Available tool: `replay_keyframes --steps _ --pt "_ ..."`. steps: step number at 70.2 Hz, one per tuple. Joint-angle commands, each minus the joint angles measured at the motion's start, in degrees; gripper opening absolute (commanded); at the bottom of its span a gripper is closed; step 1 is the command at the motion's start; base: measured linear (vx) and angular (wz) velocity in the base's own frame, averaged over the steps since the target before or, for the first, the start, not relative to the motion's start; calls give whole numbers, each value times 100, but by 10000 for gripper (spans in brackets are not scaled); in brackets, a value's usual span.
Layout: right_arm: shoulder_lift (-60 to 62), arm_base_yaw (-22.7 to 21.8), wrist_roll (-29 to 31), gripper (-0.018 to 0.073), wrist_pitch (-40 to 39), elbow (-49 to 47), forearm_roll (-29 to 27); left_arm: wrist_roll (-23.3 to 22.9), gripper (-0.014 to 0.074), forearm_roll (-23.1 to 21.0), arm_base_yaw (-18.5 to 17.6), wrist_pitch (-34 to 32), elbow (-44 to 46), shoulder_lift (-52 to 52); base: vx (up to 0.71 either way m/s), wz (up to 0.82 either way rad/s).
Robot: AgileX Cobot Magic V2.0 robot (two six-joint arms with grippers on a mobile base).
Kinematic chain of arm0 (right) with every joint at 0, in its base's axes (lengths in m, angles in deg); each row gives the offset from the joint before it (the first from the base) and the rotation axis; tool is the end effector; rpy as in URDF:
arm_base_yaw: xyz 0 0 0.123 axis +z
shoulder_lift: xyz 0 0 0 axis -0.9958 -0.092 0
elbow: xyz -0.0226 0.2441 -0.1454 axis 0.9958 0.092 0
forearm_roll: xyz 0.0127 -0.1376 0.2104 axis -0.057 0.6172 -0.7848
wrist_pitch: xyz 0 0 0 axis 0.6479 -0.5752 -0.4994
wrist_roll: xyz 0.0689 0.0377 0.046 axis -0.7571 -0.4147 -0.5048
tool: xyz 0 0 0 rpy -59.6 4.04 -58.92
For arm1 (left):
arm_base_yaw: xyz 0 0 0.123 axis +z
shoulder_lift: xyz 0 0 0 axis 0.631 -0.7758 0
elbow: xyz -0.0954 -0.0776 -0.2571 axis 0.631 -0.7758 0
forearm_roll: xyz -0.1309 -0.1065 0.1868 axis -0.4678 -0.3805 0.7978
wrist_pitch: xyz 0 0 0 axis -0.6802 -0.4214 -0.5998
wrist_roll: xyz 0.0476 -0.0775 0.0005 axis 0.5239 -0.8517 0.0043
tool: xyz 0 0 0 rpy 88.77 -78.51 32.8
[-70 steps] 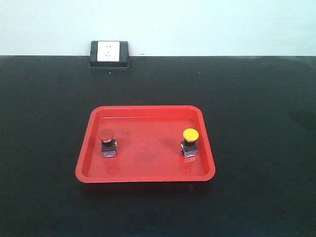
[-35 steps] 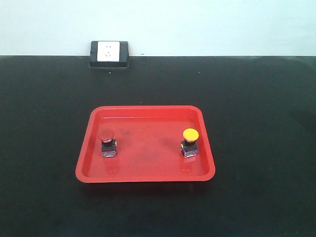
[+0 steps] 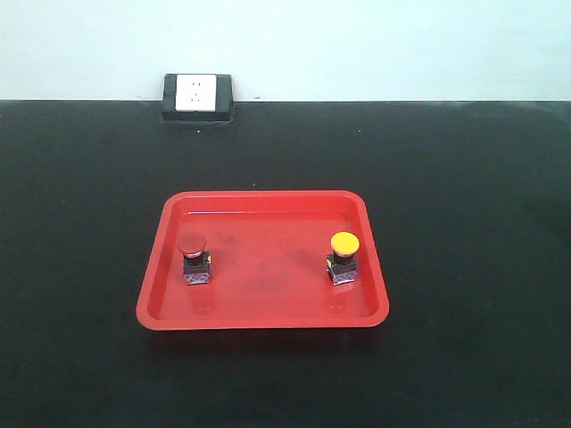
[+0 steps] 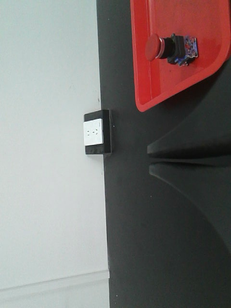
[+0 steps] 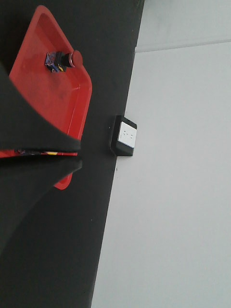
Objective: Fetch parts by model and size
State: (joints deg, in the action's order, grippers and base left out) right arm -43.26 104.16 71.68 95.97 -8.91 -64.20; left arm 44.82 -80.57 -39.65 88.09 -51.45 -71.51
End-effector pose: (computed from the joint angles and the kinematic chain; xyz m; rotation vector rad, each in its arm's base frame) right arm 0.0414 0.0195 0.2825 -0.3336 1.5225 0.2772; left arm 0.0566 -0.0003 0.2000 0.0052 1.5479 -0.0045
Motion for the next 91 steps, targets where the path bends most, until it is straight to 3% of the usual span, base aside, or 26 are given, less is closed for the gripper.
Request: replay_keyframes --steps 1,11,91 --pt "-82 -22 15 -10 -401 -149 -13 67 -7 -152 15 -441 -28 81 0 0" --pt "-82 -22 15 -10 -401 -149 -13 470 -7 -445 15 -441 -28 81 0 0" --pt "-82 -22 15 -10 -401 -149 -13 450 -7 -440 15 -447 -28 75 0 0"
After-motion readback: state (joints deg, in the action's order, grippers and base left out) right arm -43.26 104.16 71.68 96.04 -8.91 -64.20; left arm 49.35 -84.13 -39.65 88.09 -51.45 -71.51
